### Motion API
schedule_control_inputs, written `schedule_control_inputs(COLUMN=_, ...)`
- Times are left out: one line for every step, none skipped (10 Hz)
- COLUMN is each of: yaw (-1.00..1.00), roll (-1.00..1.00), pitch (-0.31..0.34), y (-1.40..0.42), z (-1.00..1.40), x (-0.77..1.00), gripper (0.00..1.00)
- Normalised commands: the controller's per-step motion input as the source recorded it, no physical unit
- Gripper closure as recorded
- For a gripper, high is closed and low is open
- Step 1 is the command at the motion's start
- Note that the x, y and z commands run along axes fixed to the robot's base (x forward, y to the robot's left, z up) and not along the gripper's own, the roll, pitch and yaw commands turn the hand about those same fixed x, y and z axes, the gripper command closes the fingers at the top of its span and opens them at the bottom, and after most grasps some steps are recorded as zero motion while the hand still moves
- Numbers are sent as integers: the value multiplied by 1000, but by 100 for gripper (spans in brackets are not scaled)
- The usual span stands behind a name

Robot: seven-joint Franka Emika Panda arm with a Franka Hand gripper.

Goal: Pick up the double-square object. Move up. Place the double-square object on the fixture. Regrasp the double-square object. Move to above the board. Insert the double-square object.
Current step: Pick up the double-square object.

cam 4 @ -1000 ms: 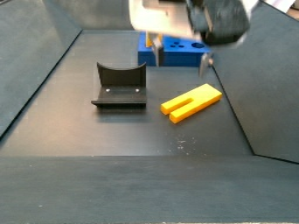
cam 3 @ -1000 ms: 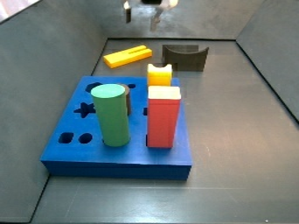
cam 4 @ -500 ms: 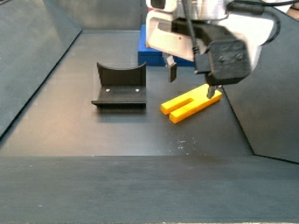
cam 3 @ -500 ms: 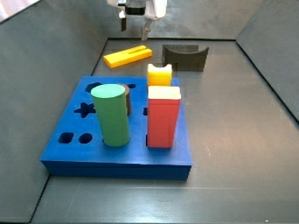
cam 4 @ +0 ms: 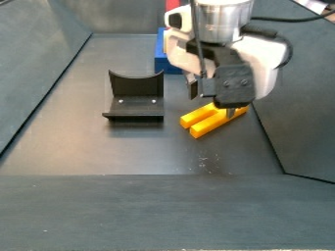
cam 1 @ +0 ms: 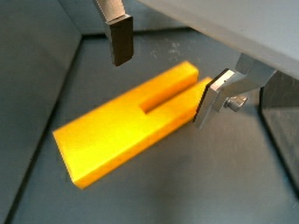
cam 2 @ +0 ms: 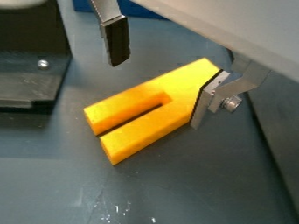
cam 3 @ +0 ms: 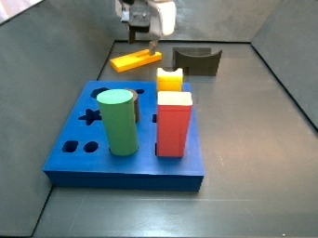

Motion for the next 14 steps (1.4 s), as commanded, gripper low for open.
schedule_control_inputs(yaw=-391, roll=-223, pitch=26, y=-29, z=-609, x=174, gripper=0)
schedule_control_inputs(yaw=-397, roll=-254, pitch=13, y=0, z=-566, x=169, gripper=0)
schedule_control_inputs(yaw=-386, roll=-314, pitch=0, y=0, z=-460, x=151, gripper=0)
schedule_control_inputs(yaw=-386, roll=-426, pitch=0, y=29, z=-249, x=29, gripper=0)
schedule_control_inputs(yaw=-363, roll=-500, pitch=-69, y=83, z=0, x=-31, gripper=0)
schedule_control_inputs(yaw=-317, roll=-500, pitch=-73, y=89, z=0, x=-80, gripper=0)
schedule_control_inputs(yaw=-249, roll=-430, pitch=-113, y=137, z=-263, x=-137, gripper=0)
schedule_control_inputs(yaw=0, roll=-223, pitch=-209, y=37, z=-246, x=-126, gripper=0)
schedule_control_inputs(yaw=0, roll=-124, pitch=-149, y=3, z=-131, x=-66, gripper=0)
schedule_control_inputs(yaw=0, roll=-19, pitch=-7, y=0, z=-26, x=0, gripper=0)
schedule_control_inputs(yaw=0, roll=0, pitch=0, y=0, z=0, x=0, gripper=0)
schedule_control_inputs(yaw=0, roll=0, pitch=0, y=0, z=0, x=0, gripper=100)
schedule_control_inputs(yaw=0, roll=0, pitch=0, y=0, z=0, x=0, gripper=100)
schedule_control_inputs(yaw=0, roll=0, pitch=0, y=0, z=0, x=0, gripper=100)
